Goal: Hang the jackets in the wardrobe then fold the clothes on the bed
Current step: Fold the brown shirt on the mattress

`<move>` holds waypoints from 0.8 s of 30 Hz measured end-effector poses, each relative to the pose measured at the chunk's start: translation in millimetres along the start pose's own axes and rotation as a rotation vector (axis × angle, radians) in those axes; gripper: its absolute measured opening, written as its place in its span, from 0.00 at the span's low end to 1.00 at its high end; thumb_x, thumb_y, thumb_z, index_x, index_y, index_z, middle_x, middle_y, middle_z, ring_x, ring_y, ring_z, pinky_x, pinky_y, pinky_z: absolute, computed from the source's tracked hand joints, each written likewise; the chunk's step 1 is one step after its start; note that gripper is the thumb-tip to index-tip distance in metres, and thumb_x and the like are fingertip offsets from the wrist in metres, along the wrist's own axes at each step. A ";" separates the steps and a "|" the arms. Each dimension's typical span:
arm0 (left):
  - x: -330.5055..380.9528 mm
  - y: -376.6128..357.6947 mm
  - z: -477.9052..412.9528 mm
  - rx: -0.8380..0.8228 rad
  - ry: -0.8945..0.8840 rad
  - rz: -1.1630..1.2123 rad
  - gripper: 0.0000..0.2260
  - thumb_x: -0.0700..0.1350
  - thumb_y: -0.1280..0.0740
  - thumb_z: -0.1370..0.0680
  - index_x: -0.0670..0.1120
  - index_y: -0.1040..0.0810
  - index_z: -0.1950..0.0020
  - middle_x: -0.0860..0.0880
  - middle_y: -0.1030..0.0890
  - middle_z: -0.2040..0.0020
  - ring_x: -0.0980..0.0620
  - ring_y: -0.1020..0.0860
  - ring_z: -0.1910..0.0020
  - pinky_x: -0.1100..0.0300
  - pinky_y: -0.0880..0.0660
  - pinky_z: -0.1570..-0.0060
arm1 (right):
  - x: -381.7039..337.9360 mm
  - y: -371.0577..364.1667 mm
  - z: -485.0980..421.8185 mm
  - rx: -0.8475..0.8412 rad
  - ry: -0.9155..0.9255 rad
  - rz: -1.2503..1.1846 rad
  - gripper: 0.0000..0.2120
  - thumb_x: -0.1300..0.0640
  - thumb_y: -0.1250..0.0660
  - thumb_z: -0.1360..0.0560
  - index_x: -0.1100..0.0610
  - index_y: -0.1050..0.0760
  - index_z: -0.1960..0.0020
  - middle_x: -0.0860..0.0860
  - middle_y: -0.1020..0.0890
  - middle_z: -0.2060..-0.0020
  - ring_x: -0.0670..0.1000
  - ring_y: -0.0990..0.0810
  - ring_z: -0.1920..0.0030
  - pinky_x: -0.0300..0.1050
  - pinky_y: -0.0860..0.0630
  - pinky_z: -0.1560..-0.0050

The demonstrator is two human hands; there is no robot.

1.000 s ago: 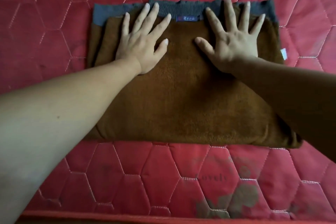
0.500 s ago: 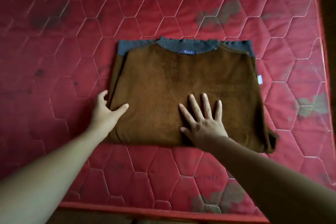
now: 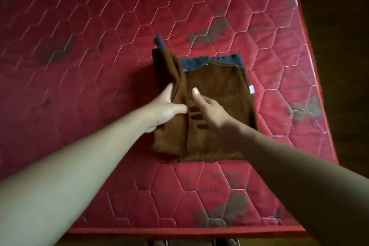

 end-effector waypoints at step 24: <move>-25.3 -87.7 -40.2 0.372 -0.420 -1.189 0.29 0.56 0.42 0.18 0.55 0.46 0.18 0.42 0.54 0.18 0.42 0.57 0.19 0.42 0.54 0.22 | 48.5 107.0 8.7 0.559 0.427 1.196 0.31 0.47 0.39 0.21 0.50 0.42 0.20 0.58 0.40 0.21 0.62 0.45 0.21 0.70 0.45 0.25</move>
Point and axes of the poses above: each hand's wrist, its own z-axis away from the middle knuckle, its own y-axis out of the back of the hand, x = y × z, the point moved 6 cm from there along -z, towards the middle knuckle
